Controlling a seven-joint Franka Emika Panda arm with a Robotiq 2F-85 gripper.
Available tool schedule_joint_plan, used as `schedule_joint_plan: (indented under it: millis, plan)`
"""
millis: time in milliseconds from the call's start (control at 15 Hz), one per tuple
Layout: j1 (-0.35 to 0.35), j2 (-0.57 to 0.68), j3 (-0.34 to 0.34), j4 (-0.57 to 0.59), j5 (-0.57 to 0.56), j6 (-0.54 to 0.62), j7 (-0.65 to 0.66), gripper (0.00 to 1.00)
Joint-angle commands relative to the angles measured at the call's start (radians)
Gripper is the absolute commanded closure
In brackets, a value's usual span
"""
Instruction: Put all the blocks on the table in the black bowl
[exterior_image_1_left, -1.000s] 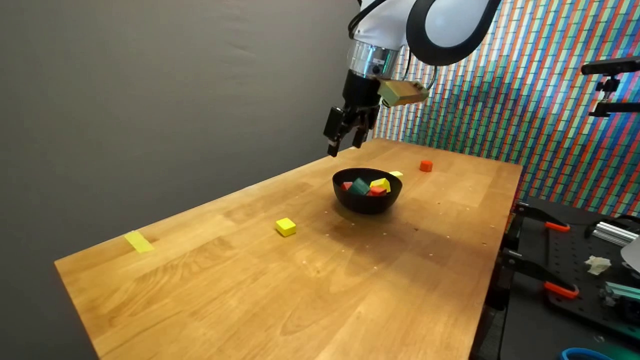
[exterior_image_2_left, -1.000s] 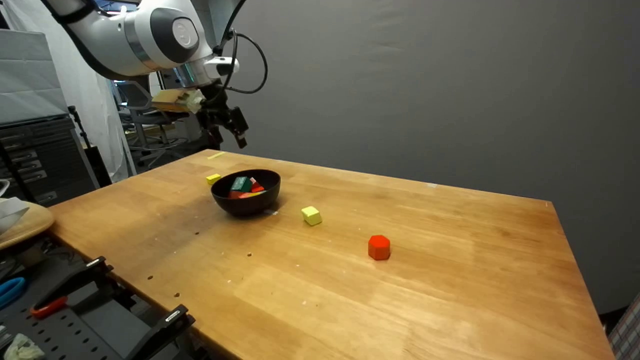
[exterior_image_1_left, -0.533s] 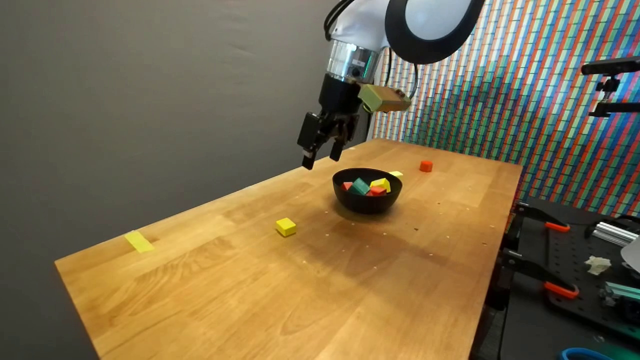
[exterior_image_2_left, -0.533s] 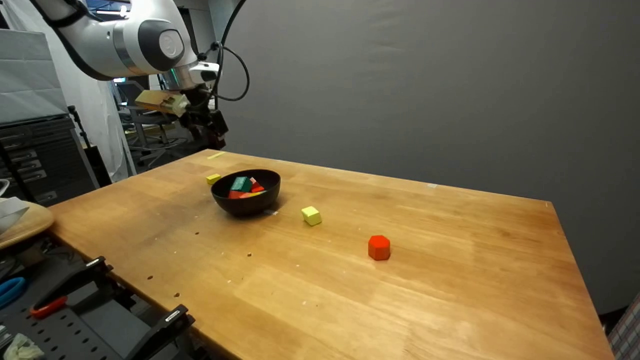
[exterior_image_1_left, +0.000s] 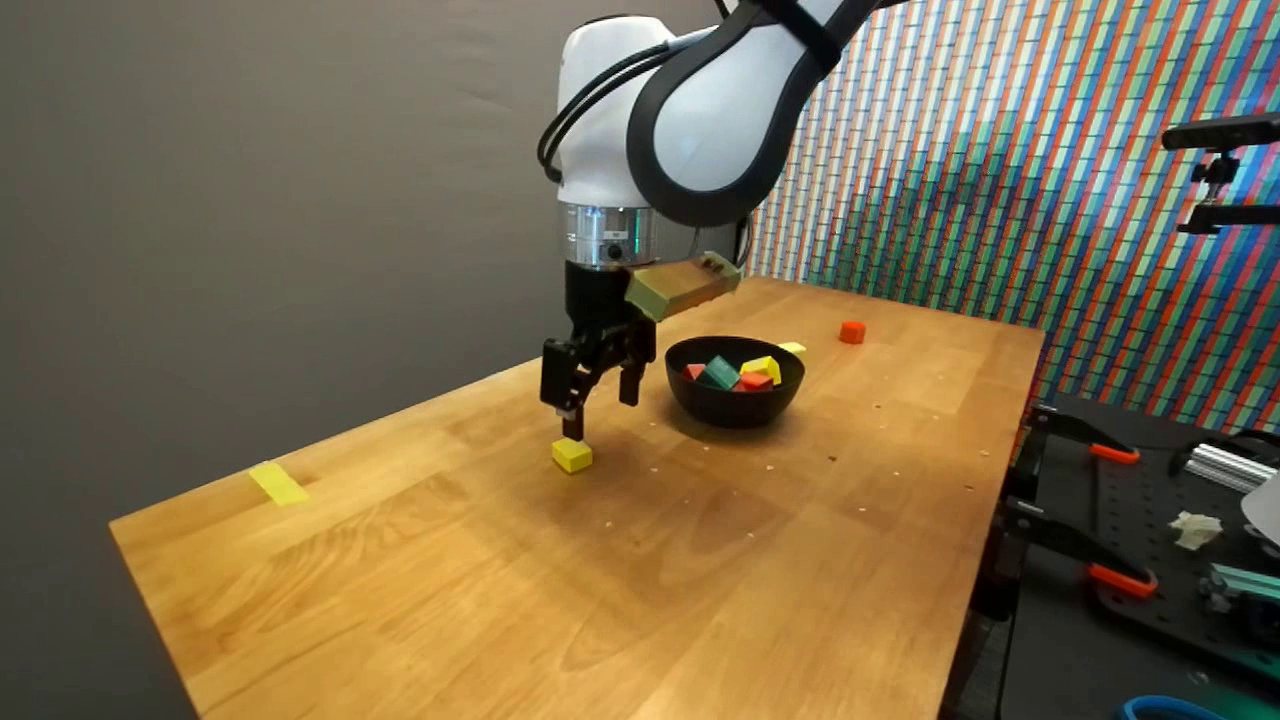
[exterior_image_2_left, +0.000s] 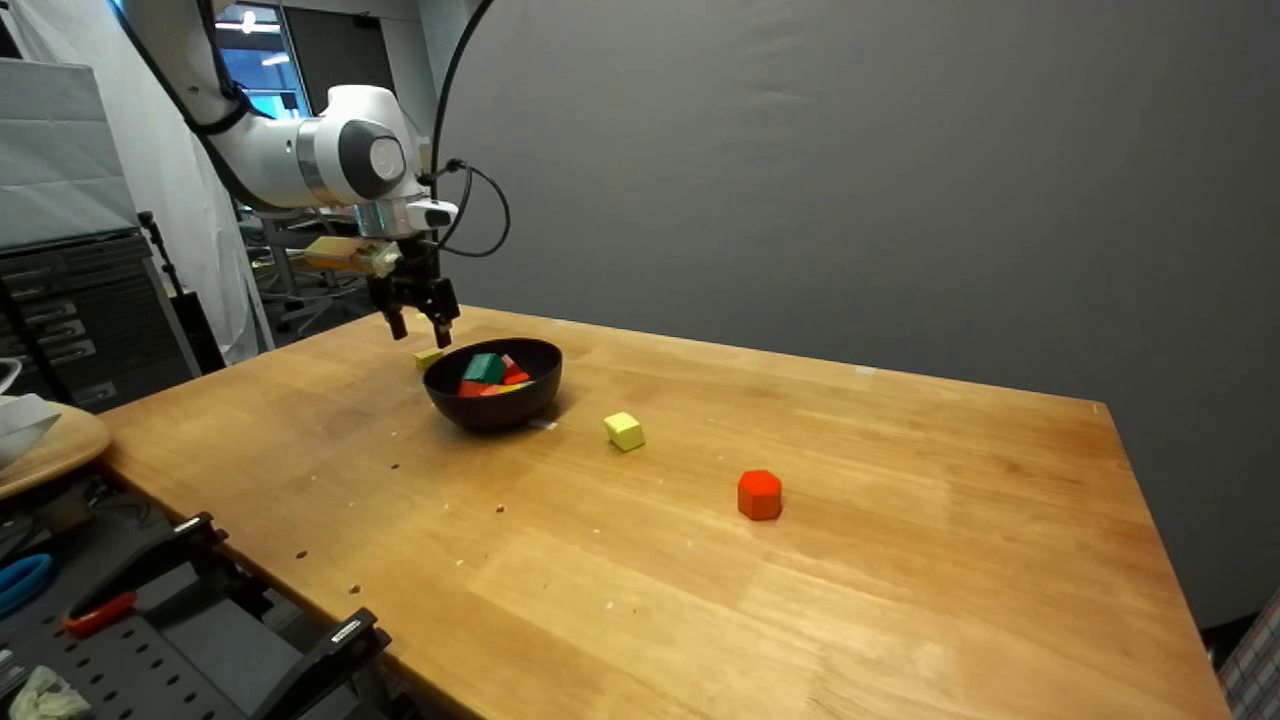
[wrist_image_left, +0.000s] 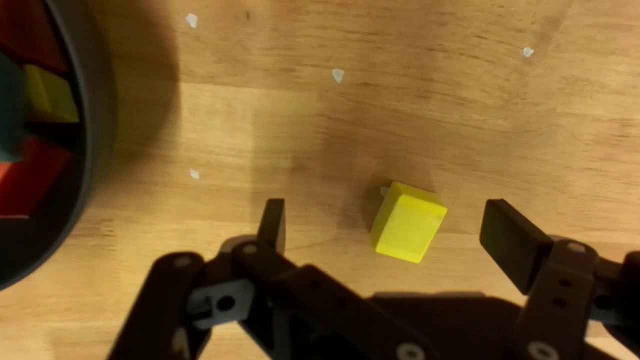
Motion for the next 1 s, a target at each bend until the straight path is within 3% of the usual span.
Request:
schedule_joint_plan:
  millis: [0, 67, 133, 267, 733, 933]
  plan:
    - [0.059, 0.112, -0.046, 0.182, -0.030, -0.106, 0.012, 0.00]
    - [0.067, 0.132, -0.057, 0.211, -0.036, -0.122, 0.016, 0.00]
    - [0.071, 0.149, -0.060, 0.236, -0.034, -0.139, 0.017, 0.25]
    - [0.078, 0.178, -0.070, 0.281, -0.031, -0.175, 0.019, 0.34]
    - [0.071, 0.211, -0.075, 0.348, -0.023, -0.270, 0.015, 0.88]
    - [0.078, 0.088, -0.103, 0.232, -0.082, -0.252, -0.007, 0.86]
